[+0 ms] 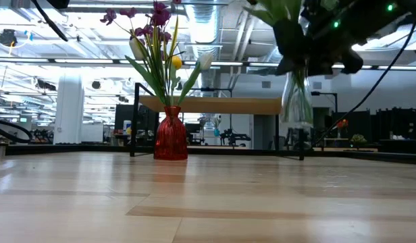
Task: Pick and place flowers into a vace then onto a shelf
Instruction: Put the transparent vase with flowers on the shelf
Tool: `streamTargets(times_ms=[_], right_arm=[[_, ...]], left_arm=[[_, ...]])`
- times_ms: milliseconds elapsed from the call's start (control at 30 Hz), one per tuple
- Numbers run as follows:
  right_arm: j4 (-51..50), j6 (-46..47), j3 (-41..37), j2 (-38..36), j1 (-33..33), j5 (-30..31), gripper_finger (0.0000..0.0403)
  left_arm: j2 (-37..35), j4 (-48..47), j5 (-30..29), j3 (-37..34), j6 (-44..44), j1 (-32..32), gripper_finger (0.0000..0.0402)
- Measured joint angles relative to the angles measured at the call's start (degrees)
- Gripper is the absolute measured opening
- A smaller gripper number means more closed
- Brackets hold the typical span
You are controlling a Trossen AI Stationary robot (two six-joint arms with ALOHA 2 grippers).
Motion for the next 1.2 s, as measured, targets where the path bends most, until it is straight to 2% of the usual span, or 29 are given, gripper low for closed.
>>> streamTargets(times_ms=[433,733,833,933,1200], right_arm=[[13.81,-27.97,0.03,-11.98,-5.0,-8.88,0.0172],[13.95,-42.56,6.2,-14.89,-14.05,-22.13,0.0174],[14.04,-46.14,8.87,-14.28,-17.48,-26.31,0.0183],[13.76,-48.8,10.59,-14.24,-21.08,-30.79,0.0173],[14.05,-48.93,11.04,-13.67,-32.32,-43.67,0.0172]], left_arm=[[0.0,0.02,-0.02,0.0,-0.39,0.0,0.0215],[-0.02,0.02,-0.02,0.0,-1.24,0.02,0.0215],[0.0,0.02,-0.02,0.0,-1.43,0.01,0.0215],[-0.01,0.02,-0.02,0.0,-1.46,0.01,0.0215],[0.0,0.02,0.0,0.0,-1.46,0.0,0.0215]])
